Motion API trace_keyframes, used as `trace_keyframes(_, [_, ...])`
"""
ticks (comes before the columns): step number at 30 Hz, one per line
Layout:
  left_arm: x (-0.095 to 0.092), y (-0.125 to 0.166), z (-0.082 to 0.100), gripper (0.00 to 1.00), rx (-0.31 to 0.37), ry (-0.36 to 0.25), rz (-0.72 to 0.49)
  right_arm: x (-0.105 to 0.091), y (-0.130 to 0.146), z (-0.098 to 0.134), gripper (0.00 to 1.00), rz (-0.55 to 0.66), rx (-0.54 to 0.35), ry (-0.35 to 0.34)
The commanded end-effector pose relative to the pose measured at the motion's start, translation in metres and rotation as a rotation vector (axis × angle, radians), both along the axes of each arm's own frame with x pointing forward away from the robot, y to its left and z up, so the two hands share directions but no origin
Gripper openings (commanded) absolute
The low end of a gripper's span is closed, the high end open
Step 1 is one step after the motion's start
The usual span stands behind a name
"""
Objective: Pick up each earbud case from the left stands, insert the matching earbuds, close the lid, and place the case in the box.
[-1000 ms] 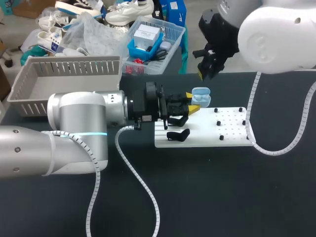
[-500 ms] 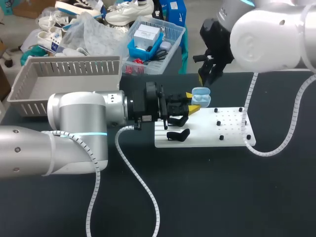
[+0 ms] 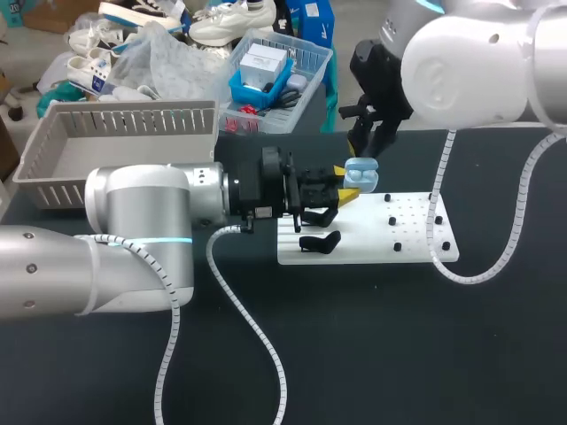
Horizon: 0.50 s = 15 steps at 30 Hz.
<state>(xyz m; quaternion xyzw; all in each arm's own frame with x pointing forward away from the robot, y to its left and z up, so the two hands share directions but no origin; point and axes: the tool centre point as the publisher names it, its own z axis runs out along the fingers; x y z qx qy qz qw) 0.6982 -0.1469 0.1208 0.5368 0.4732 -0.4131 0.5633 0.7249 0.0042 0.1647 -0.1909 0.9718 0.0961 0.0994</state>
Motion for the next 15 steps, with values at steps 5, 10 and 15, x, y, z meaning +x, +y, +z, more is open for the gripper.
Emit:
trace_keyframes(5, [0.0004, -0.0003, -0.0003, 0.0, -0.001, -0.001, 0.002, -0.0091, -0.0016, 0.0014, 0.3, -0.006, -0.005, -0.007])
trace_keyframes(10, [0.0004, -0.0003, -0.0003, 0.0, -0.001, -0.001, 0.002, -0.0118, -0.0037, 0.0027, 0.31, -0.011, -0.009, -0.012])
trace_keyframes(15, [0.0004, -0.0003, -0.0003, 0.0, -0.001, -0.001, 0.002, -0.015, -0.0046, 0.0033, 0.31, -0.016, -0.007, -0.016])
